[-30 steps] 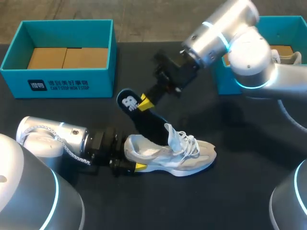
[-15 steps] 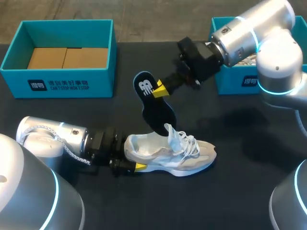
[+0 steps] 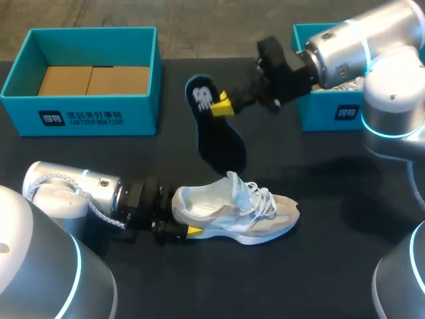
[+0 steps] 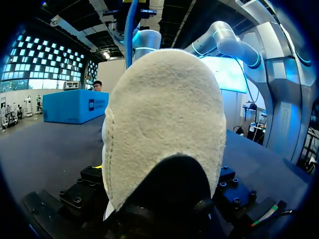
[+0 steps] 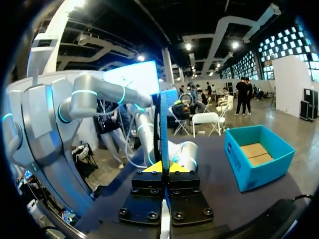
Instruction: Take the shoe out of the shoebox, open the shoe tongue, remove and reinsert the insole, then place the shoe into the shoebox
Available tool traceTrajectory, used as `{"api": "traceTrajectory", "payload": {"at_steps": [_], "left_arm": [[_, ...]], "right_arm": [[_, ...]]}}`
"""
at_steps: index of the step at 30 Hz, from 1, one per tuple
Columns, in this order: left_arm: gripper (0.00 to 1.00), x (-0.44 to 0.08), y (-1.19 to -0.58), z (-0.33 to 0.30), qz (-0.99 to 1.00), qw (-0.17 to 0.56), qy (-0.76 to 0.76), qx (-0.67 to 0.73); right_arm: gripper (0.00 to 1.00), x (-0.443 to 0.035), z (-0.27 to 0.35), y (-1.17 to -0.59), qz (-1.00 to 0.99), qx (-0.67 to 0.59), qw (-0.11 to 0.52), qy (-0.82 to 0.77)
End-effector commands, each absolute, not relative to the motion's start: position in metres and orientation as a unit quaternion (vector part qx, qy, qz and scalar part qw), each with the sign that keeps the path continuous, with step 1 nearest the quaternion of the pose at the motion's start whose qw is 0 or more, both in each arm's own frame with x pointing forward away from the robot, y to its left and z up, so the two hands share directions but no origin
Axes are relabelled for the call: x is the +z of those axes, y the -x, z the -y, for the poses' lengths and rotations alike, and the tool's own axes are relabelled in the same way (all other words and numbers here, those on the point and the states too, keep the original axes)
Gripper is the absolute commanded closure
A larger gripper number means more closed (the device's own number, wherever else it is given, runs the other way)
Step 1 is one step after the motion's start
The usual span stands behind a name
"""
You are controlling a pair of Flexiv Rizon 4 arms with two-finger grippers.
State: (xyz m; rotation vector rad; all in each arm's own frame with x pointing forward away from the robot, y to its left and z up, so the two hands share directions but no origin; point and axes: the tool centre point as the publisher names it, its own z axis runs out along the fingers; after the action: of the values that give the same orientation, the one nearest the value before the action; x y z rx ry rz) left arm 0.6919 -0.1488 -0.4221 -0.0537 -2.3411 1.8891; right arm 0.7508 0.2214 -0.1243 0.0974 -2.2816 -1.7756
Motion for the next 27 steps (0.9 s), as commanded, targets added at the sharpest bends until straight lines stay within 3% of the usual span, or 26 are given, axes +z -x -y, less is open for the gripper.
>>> {"api": "traceTrajectory", "payload": {"at_steps": [1,14,27], "left_arm": [[1.0,-0.423,-0.692,0.149,0.777,0.066,0.017,0.626],[1.0,-0.423,-0.692,0.149,0.777,0.066,0.017,0.626],[1.0,-0.423,-0.692,0.149,0.777,0.066,0.017,0.626]], "right_arm": [[1.0,-0.105,-0.197,-0.743,0.768,-0.631,0.106,-0.004],[1.0,-0.058,-0.156,-0.751,0.717,-0.676,0.156,0.068],[1.0,-0.058,-0.156,-0.751,0.717,-0.676,0.156,0.068]]}}
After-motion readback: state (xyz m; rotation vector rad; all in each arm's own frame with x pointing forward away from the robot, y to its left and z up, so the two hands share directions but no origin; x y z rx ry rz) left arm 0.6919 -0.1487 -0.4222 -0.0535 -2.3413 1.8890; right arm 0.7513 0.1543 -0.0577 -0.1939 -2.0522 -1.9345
